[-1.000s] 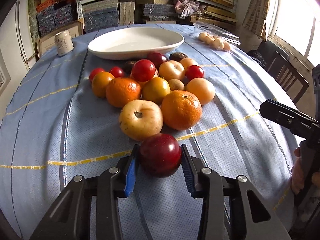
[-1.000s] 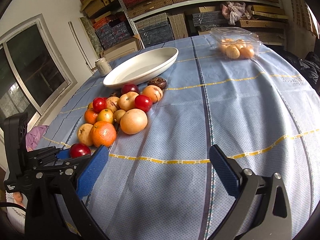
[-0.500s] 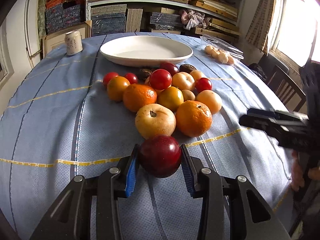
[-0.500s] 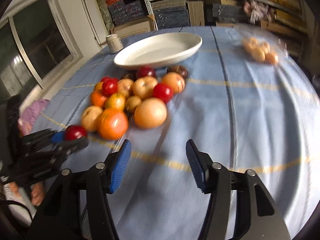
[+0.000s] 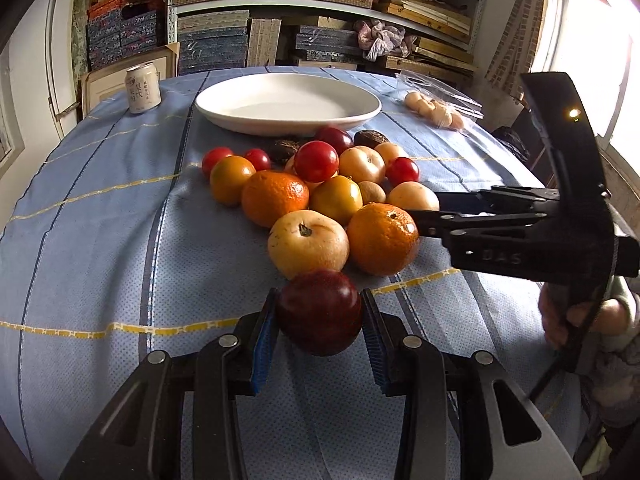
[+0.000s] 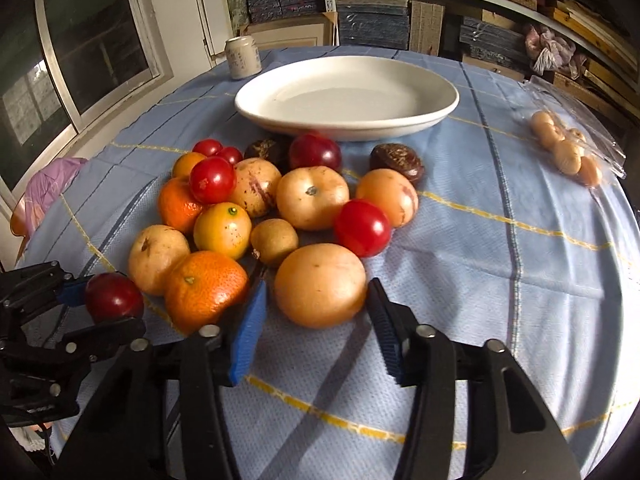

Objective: Organize fruits
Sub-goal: 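Grasp the tan pear with the right tool while the left tool lifts the apple toward the plate, then lower the apple and pear onto the white plate and open both tools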

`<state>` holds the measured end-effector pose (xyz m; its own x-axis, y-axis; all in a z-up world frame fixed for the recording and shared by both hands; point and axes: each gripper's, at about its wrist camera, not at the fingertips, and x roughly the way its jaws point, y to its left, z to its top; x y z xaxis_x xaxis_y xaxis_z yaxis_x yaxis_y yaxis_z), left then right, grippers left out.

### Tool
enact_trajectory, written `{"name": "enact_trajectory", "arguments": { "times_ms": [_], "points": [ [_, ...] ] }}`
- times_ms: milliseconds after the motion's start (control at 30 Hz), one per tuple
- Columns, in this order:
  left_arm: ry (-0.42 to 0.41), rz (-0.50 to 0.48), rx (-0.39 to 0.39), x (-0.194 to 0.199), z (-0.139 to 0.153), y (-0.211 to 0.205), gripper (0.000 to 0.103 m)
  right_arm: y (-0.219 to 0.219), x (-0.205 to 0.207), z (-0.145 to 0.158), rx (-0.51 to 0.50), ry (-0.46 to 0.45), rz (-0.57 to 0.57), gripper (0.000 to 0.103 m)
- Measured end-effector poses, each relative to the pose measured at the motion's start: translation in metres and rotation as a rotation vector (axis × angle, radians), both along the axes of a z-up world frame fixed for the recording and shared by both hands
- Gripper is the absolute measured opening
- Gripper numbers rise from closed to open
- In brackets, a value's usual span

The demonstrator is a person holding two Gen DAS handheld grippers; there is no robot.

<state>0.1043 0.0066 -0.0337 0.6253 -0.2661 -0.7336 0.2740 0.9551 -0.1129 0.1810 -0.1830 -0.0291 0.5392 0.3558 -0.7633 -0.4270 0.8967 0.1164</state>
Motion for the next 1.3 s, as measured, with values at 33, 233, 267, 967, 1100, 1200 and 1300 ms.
{"name": "enact_trajectory", "arguments": {
  "times_ms": [33,233,267,967,1100,1200,1300],
  "points": [
    [0.001,-0.002,-0.001,0.000,0.000,0.000,0.040,0.000,0.000,-0.001,-0.002,-0.003,0.001,0.048],
    [0.011,-0.008,-0.003,0.002,-0.001,-0.001,0.040,-0.004,0.001,-0.003,0.022,-0.005,0.010,0.046],
    [0.011,-0.009,-0.006,0.002,-0.001,-0.001,0.040,-0.006,0.001,-0.003,0.027,-0.004,0.011,0.046],
    [-0.072,0.088,0.075,0.093,0.083,0.016,0.040,-0.051,0.047,0.112,0.213,-0.146,-0.115,0.046],
    [-0.042,0.134,0.054,0.158,0.081,0.014,0.040,-0.027,0.107,0.108,0.220,-0.116,-0.136,0.046],
    [-0.012,0.163,0.042,0.191,0.074,0.017,0.040,-0.008,0.144,0.088,0.174,-0.081,-0.153,0.046],
    [0.010,0.192,0.045,0.215,0.065,0.020,0.040,0.004,0.165,0.068,0.163,-0.047,-0.150,0.046]
  ]
}}
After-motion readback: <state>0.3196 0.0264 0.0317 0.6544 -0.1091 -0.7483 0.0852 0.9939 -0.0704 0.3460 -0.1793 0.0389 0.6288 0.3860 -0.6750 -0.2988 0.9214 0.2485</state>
